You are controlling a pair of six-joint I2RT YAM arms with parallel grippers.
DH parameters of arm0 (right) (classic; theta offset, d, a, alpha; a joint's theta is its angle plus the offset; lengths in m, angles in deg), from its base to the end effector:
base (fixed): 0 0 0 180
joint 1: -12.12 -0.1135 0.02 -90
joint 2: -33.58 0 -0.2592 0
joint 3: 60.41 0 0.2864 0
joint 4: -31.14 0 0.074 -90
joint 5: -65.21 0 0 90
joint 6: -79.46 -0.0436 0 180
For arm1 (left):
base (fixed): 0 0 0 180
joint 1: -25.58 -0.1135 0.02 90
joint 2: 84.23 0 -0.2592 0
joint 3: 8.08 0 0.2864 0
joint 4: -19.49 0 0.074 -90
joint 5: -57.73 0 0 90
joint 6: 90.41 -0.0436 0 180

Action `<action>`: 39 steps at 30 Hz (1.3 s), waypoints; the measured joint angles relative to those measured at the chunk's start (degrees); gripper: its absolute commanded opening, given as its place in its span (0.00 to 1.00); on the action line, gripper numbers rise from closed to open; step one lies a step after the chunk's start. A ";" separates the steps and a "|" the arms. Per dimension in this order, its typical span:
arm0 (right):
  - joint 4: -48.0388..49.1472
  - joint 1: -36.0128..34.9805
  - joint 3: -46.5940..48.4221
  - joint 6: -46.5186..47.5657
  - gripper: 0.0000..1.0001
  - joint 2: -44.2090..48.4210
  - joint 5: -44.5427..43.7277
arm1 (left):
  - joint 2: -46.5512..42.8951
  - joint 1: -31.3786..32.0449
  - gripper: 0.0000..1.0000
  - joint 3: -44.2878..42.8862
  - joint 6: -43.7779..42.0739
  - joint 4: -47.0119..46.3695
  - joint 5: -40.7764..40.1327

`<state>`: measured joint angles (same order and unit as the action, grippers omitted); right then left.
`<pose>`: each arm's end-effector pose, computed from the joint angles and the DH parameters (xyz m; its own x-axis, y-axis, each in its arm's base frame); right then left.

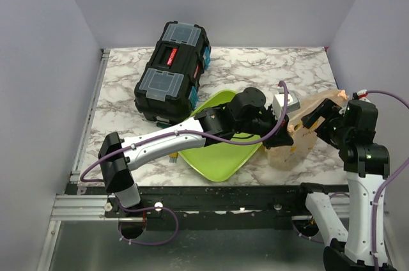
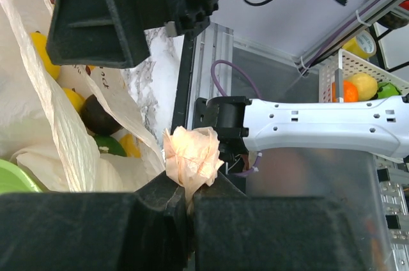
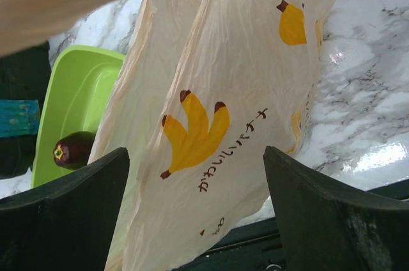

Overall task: Take the fake fruits out of the plastic bag
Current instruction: Adjust the plastic bag at the center of the board.

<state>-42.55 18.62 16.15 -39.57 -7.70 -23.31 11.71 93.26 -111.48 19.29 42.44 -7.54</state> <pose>0.1503 -0.0160 0.3769 -0.4946 0.5446 -0.6774 0.3809 0.8363 0.3943 0.1503 -0.4142 0.3782 -0.4303 0.2420 -0.8696 0.9010 0.0569 -0.4300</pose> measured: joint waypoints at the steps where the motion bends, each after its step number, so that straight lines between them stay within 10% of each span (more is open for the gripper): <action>1: 1.16 0.00 -0.90 -0.28 0.86 0.15 -0.09 | 0.00 0.00 0.00 0.00 0.07 0.02 0.02; 9: 7.65 0.00 -6.64 -2.32 0.19 0.31 -2.49 | 0.00 0.00 0.39 0.07 0.35 0.20 1.79; 14: 8.02 0.00 -6.99 -2.38 0.01 1.81 -4.20 | -1.51 0.00 0.66 2.32 0.00 0.87 2.43; 19: 8.07 0.00 -6.99 -2.32 0.01 5.62 -4.37 | -5.33 0.00 0.99 2.64 -1.38 2.54 2.78; 27: 8.61 0.00 -7.67 -1.46 0.01 6.71 -3.61 | -9.66 -0.74 0.96 -5.53 -4.31 6.64 -4.31; 39: 9.33 0.00 -8.61 -0.92 0.01 8.94 -3.54 | 12.07 -3.91 0.95 -23.30 -6.91 10.64 -9.49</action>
<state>-33.22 18.62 7.54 -40.49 1.24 -26.85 23.77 89.34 -134.78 12.38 53.08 -17.02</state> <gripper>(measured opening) 0.008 0.956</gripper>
